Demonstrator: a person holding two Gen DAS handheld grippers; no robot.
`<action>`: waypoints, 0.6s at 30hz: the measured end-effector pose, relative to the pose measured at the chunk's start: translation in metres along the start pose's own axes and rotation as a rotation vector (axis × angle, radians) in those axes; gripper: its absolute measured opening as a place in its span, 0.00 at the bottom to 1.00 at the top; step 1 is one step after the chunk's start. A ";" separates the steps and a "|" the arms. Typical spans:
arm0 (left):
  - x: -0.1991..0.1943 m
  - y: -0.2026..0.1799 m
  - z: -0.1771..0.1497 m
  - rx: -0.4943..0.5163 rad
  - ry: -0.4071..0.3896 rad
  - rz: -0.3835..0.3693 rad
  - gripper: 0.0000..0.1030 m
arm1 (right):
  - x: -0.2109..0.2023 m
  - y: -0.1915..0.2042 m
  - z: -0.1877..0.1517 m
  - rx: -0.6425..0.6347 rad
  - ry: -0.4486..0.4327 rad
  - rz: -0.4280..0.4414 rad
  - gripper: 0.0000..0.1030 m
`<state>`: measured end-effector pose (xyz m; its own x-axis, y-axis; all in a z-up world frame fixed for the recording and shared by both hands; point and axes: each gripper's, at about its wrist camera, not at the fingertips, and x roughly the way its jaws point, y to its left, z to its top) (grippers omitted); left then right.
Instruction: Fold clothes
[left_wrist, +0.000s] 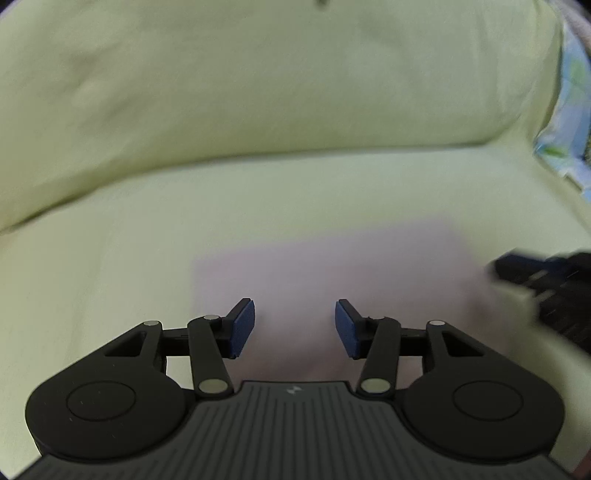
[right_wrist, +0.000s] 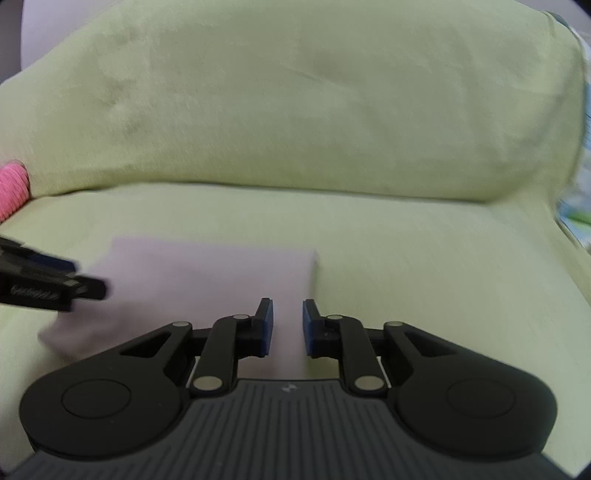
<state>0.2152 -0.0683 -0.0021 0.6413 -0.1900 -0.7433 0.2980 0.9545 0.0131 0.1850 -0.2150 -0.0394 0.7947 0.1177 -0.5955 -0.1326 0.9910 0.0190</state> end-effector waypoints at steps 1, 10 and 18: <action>0.004 -0.004 0.004 0.004 -0.007 -0.017 0.52 | 0.012 0.001 0.004 -0.012 0.001 0.010 0.00; 0.062 0.001 -0.020 0.063 -0.019 -0.016 0.67 | 0.044 -0.009 -0.019 -0.033 0.037 0.017 0.00; 0.032 0.060 -0.022 0.079 -0.049 0.200 0.60 | 0.046 -0.002 -0.001 -0.033 -0.010 0.025 0.03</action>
<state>0.2381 -0.0125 -0.0396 0.7263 -0.0114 -0.6873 0.2145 0.9537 0.2108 0.2211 -0.2112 -0.0681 0.7967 0.1428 -0.5873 -0.1716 0.9851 0.0068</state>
